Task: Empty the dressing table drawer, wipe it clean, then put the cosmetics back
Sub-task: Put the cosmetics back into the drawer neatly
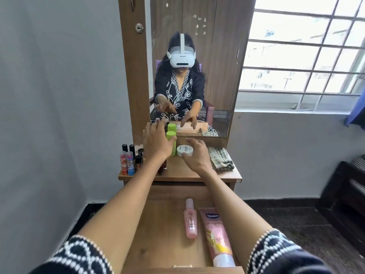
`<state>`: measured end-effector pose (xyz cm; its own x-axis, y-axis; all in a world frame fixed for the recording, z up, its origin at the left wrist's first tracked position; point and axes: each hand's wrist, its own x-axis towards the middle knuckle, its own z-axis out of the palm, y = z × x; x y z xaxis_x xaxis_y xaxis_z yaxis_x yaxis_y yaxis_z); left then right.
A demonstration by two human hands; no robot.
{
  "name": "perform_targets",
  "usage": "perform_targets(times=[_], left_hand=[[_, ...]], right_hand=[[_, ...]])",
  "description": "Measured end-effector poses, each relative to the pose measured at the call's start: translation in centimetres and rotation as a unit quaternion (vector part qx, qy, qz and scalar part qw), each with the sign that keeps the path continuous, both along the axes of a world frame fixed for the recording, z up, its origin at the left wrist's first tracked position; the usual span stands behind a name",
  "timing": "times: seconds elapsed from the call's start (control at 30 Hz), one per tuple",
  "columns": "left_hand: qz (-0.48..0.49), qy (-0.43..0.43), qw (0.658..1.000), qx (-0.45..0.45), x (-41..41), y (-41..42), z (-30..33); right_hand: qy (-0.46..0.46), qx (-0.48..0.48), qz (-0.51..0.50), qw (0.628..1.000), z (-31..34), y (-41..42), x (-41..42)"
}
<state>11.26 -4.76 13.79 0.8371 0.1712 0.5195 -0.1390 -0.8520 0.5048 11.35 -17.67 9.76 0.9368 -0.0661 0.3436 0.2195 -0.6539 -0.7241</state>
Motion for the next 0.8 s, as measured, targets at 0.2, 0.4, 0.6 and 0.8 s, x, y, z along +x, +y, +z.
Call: perform_targets(times=[0.2,0.4,0.6,0.8], left_hand=[[-0.050,0.092,0.993,0.047,3.6,-0.5,-0.6],[-0.019,0.102,0.992,0.075,4.9,-0.7,-1.1],[-0.003,0.070,0.992,0.104,4.8,-0.6,-1.3],[0.018,0.047,0.985,0.163,4.8,-1.0,-0.9]], right_hand=[[0.082,-0.058,-0.025,0.995,-1.2,0.9,2.9],[0.115,-0.128,-0.042,0.984,-1.7,0.8,4.9],[0.102,-0.127,-0.051,0.985,-2.4,1.1,5.2],[0.067,-0.131,-0.061,0.987,-2.1,1.6,5.5]])
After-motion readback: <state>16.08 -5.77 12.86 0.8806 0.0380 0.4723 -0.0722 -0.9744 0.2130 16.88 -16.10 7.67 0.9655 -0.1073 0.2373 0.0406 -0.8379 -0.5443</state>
